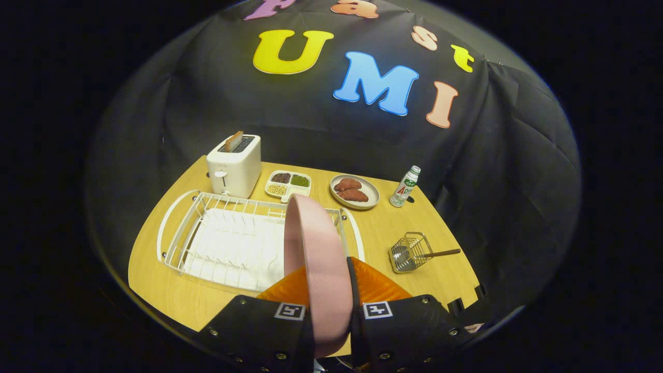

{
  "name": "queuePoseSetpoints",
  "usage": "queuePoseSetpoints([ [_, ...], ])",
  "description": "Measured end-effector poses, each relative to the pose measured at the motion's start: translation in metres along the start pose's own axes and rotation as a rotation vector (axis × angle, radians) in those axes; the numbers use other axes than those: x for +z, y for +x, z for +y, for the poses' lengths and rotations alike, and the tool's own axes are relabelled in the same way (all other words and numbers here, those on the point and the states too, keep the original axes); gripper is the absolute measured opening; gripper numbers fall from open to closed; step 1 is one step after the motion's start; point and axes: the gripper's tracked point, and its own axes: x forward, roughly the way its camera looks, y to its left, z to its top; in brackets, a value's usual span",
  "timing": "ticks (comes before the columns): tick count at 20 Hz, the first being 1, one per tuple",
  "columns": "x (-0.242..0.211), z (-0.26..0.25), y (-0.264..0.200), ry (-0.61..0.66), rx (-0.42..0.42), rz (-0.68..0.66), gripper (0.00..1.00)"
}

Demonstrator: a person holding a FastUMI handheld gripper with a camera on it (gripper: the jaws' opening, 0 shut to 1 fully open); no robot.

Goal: Take the plate from the dish rack, then take the spoon from the basket and place it into the plate.

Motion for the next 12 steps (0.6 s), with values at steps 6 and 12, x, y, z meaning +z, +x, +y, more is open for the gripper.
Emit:
queuePoseSetpoints([
  [6,-0.071,0.014,-0.014,-0.021,0.134,0.061,0.26],
  [12,-0.123,0.022,0.0,0.037,0.238,0.135,0.26],
])
